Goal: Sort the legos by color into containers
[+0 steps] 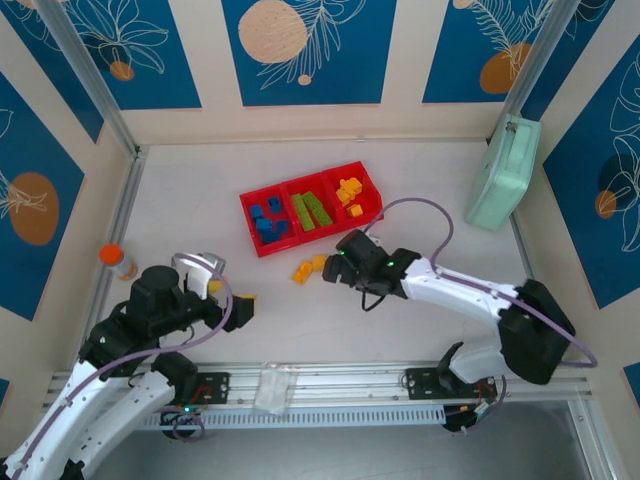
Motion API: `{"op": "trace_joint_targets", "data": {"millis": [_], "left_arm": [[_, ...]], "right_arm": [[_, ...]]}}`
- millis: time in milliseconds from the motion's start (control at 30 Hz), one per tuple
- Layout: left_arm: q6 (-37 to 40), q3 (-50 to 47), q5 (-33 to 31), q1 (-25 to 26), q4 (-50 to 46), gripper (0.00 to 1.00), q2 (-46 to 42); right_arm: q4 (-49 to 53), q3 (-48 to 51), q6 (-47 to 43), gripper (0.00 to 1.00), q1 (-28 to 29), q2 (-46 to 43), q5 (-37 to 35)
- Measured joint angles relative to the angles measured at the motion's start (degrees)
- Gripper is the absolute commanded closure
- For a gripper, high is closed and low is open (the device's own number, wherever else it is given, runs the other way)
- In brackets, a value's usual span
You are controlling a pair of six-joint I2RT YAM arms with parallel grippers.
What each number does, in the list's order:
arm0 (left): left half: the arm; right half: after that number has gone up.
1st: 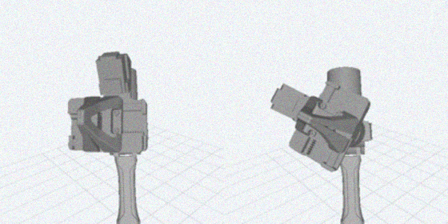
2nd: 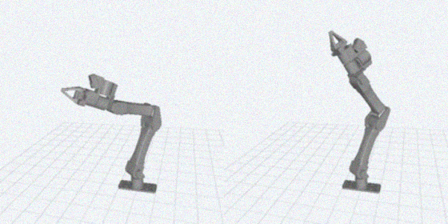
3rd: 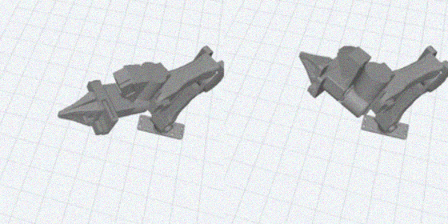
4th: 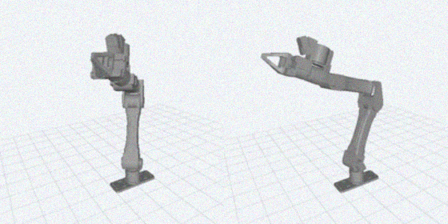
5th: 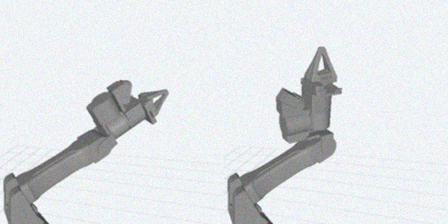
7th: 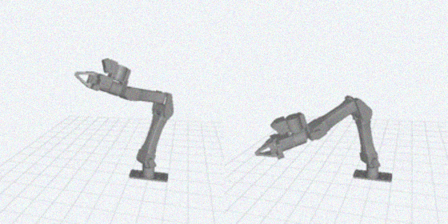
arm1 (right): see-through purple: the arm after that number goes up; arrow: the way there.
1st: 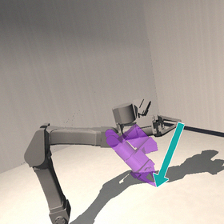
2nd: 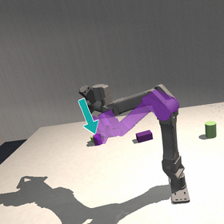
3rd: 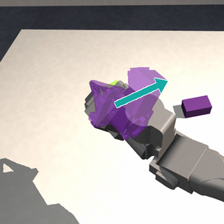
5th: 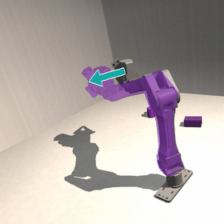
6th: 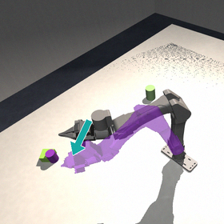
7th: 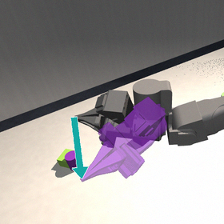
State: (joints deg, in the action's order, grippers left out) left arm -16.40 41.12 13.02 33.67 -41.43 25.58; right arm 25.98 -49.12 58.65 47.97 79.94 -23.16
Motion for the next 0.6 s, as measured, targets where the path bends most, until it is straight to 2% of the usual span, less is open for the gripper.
{"op": "trace_joint_targets", "data": {"millis": [233, 600], "left_arm": [[0.0, 0.0, 0.04, 0.0, 0.0, 0.01, 0.0], [0.0, 0.0, 0.04, 0.0, 0.0, 0.0, -0.02]], "right_arm": [[-2.49, -7.91, 2.51, 0.06, 1.75, 14.91, -1.36], [-2.95, -17.57, 0.9, 0.24, 1.75, 24.63, -2.45]]}}
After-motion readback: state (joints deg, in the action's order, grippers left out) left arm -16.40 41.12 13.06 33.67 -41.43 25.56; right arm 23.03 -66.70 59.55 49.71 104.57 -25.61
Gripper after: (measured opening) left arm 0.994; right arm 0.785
